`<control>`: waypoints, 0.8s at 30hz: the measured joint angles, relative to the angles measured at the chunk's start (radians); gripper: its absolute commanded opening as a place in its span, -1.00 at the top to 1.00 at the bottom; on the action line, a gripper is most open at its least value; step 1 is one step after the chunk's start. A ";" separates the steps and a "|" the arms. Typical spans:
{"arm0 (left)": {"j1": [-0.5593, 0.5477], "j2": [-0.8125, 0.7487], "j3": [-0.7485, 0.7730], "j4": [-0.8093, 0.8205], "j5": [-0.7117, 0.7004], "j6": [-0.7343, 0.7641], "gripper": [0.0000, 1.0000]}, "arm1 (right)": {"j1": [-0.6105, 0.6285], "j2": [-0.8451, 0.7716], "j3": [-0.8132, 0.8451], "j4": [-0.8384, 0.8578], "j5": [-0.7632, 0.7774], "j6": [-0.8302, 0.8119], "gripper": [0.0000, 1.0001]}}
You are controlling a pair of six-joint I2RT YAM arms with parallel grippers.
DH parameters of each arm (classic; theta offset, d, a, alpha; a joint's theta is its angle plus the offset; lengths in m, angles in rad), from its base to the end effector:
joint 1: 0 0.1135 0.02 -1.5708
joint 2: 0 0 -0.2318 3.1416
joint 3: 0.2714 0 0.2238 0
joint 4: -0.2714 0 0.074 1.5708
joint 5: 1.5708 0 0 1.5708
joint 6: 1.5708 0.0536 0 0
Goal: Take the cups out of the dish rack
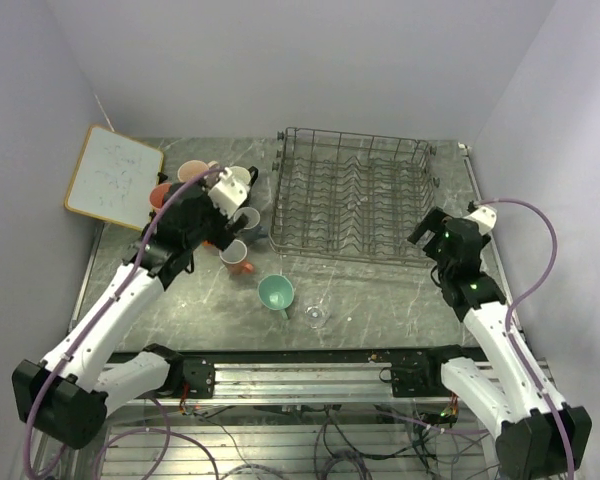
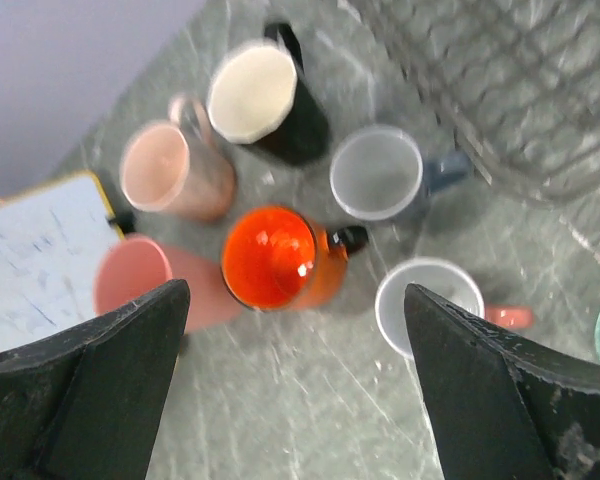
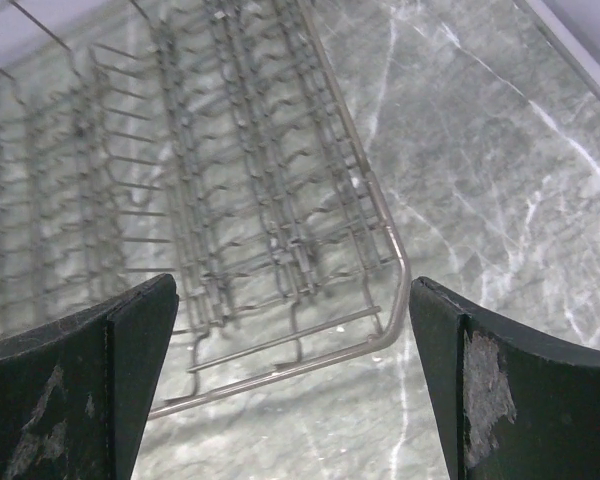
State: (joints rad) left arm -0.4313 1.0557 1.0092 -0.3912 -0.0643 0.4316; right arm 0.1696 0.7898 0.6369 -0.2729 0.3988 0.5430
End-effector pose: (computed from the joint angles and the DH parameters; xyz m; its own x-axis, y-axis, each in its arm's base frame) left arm 0.2190 -0.0970 0.3111 -0.1973 0.5504 -0.8113 0.4920 0.7714 0.4036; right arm 0.1922 0.0118 0.2536 -0.2488 0.4405 -0.8626 0.3756 0.8648 0.3333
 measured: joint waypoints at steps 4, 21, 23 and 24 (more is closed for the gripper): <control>0.043 -0.056 -0.184 0.030 -0.002 -0.025 -0.99 | 0.000 0.073 -0.039 0.063 0.035 -0.060 -1.00; 0.321 -0.304 -0.711 0.414 0.142 -0.286 -0.98 | 0.000 -0.267 -0.446 0.378 0.107 -0.349 -1.00; 0.332 -0.305 -0.737 0.453 0.150 -0.296 -1.00 | 0.000 -0.253 -0.452 0.383 0.126 -0.354 -1.00; 0.336 -0.307 -0.757 0.478 0.152 -0.302 -1.00 | 0.000 -0.239 -0.455 0.388 0.140 -0.354 -1.00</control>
State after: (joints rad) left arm -0.0952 0.7483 0.2520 0.0868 0.0879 0.1295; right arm 0.1696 0.5510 0.1818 0.1146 0.5385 0.1894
